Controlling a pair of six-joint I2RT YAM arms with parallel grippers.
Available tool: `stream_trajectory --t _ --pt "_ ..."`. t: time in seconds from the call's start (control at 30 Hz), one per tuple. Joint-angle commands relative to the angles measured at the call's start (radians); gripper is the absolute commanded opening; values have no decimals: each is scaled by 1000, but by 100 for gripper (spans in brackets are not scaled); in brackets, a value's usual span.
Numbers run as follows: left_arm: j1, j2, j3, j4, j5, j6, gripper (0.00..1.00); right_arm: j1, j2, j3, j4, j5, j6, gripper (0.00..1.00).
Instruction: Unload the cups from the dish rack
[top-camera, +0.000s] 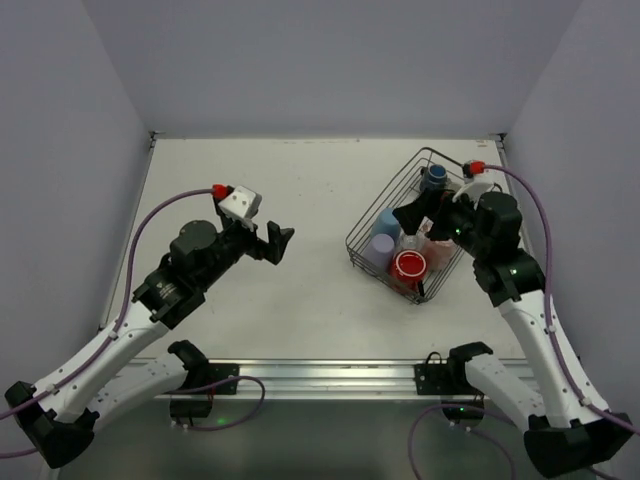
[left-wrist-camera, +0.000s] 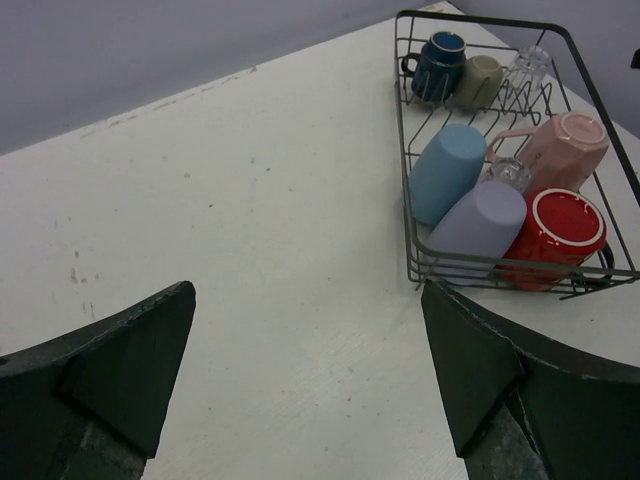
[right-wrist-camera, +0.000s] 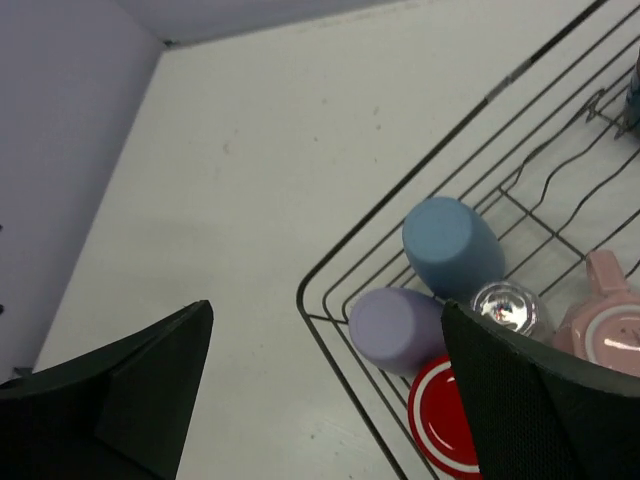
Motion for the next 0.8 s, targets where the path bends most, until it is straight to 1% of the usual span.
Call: stream_trajectory --t 0.0,0.07,0.1,0.2,0.23,0.3,0.37,0.47,0.67,0.7,0.77 --pt "-2 6 -29 -2 -14 33 100 140 78 63 -89 229 -61 99" --pt "-2 11 -29 -2 -14 32 100 221 151 112 -134 327 -87 99" --pt "-2 12 -26 -1 -17 30 100 240 174 138 -168 401 -93 99" --pt "0 5 -26 1 -24 27 100 284 230 147 -186 463 -89 94" --pt "0 -3 -29 7 -18 23 100 292 237 143 -183 476 -84 88" --pt "0 -21 -44 15 -18 16 100 297 256 130 -168 478 -67 85" --pt "0 -30 -49 21 -27 12 100 300 271 133 -162 477 -60 81" --pt "0 -35 -52 25 -40 4 100 321 331 165 -189 487 -47 81" --pt "2 -35 -52 25 -54 -5 100 355 458 199 -176 513 -40 84" --pt "0 -35 -53 22 -50 -7 100 359 484 205 -179 518 -37 83" --pt "0 -38 -55 19 -48 -5 100 364 501 201 -168 517 -29 78"
